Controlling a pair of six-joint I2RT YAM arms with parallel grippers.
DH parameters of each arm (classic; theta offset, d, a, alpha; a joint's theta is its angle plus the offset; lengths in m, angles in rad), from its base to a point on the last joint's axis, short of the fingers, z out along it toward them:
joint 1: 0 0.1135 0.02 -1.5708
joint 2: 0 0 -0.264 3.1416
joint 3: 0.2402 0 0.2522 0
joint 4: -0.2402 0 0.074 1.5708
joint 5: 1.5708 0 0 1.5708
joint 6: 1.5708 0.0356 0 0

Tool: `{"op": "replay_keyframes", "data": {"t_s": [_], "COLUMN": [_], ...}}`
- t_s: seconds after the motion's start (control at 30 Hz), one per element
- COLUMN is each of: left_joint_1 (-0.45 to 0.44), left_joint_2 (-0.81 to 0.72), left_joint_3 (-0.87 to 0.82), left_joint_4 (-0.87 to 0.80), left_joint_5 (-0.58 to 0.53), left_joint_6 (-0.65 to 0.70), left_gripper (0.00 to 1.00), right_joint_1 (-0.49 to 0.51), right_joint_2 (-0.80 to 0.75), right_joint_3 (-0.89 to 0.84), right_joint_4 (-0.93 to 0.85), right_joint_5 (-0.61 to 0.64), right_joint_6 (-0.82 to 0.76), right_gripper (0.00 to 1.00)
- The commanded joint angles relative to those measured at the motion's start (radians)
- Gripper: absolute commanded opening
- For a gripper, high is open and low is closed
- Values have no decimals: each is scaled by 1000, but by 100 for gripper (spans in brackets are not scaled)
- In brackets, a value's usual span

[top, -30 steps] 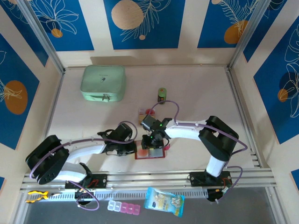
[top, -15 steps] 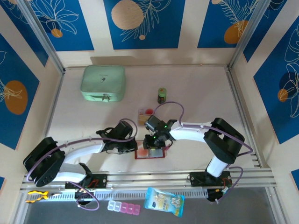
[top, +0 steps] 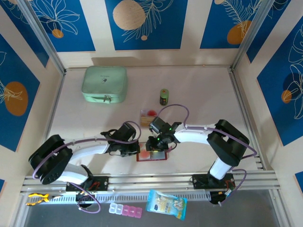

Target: Take the credit cards out of the card holder

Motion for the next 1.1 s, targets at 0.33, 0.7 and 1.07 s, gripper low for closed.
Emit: {"op": "replay_keyframes", "data": {"t_s": [0.33,0.7,1.07], "left_joint_1": [9,9,7], "left_joint_2": [16,21,13], "left_joint_3": [-10,-9,-10], "left_joint_4": [-24,-24,-30], "left_joint_5": [0,0,1], "left_joint_6": [-4,-3,-1], "left_gripper": [0,0,0], "right_joint_1": [-36,-52,-61], "right_joint_2": [-60,-58,-33], "right_joint_3": [-90,-130,-142], "right_joint_4": [126,204,240], "right_joint_5": [-107,-152,-182], "right_joint_6": [56,83,90], "right_gripper": [16,12,13]}}
